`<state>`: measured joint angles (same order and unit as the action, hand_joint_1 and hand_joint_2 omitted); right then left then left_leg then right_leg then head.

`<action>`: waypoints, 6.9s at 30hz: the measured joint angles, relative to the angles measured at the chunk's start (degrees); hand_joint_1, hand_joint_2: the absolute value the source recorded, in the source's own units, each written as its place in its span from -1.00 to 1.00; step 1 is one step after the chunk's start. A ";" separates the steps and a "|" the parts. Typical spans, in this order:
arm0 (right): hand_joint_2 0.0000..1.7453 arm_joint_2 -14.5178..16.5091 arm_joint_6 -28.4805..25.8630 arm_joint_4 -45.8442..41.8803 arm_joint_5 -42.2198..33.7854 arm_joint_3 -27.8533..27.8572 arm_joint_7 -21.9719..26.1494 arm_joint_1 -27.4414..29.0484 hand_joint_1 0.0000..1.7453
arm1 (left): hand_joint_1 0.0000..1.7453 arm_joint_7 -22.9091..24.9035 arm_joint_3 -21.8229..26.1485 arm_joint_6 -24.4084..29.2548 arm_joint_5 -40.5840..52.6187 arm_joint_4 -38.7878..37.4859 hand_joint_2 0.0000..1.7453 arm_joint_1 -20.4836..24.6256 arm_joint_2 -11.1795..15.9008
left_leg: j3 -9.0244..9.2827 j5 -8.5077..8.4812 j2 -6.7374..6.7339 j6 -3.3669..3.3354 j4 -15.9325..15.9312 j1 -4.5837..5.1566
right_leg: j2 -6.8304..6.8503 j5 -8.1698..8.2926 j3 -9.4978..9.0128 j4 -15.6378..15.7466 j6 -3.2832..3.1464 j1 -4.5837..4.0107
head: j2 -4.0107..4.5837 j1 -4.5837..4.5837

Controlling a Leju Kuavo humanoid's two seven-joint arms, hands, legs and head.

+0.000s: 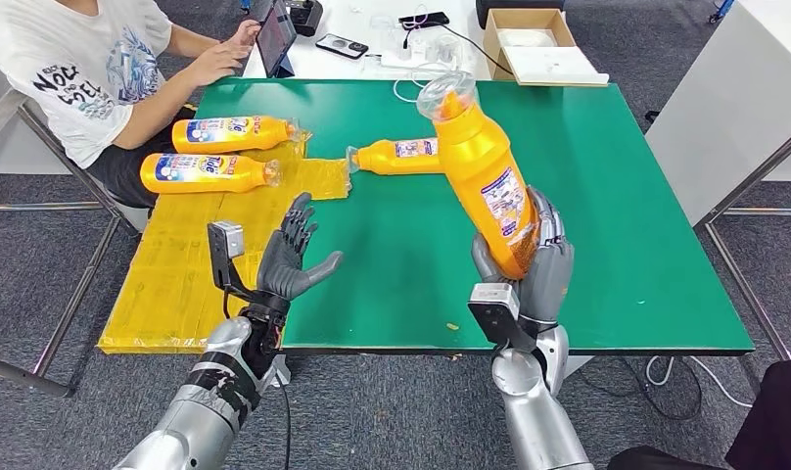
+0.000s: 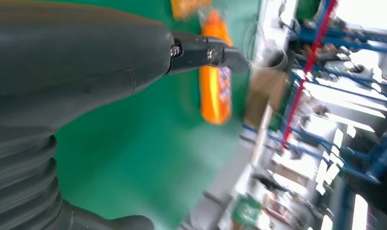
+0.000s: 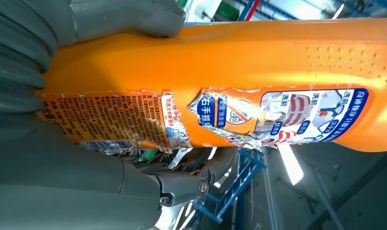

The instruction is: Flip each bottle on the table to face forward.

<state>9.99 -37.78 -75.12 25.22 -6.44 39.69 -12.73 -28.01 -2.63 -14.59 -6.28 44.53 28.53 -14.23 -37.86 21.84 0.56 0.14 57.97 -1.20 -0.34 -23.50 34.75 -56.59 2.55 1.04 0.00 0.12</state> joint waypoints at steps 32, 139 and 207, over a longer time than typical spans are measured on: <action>1.00 2.70 6.85 19.22 3.29 -13.38 0.38 -3.42 1.00 | -1.00 0.26 -12.45 -13.30 -9.24 7.90 1.00 -5.25 0.00 | -0.11 -0.02 -0.01 0.01 -0.01 -0.01 | 0.00 0.00 0.11 -0.01 0.00 -0.01 | 0.00 0.01; -1.00 4.92 7.78 4.44 -14.76 -18.46 0.44 -1.91 -1.00 | 1.00 18.00 11.83 53.82 95.46 -23.70 1.00 10.70 10.88 | -0.17 -0.05 -0.17 0.03 -0.01 -0.05 | -0.05 0.11 0.27 -0.03 -0.16 -0.06 | 0.00 0.02; 1.00 -6.16 27.74 37.18 11.74 -13.98 -28.99 -20.81 -1.00 | -1.00 -12.25 2.48 54.63 31.80 8.33 1.00 -1.45 6.27 | -0.10 -0.14 0.26 -0.05 0.01 -0.01 | 0.24 0.15 0.07 -0.01 -0.12 -0.02 | 0.00 0.01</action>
<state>3.83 -10.04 -37.94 36.96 -20.41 10.69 -33.54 -40.26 -0.14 40.04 25.52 52.86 27.08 -7.96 -37.96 21.70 0.82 0.09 57.98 -1.20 -0.10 -23.35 34.81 -56.60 2.43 1.02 0.00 0.13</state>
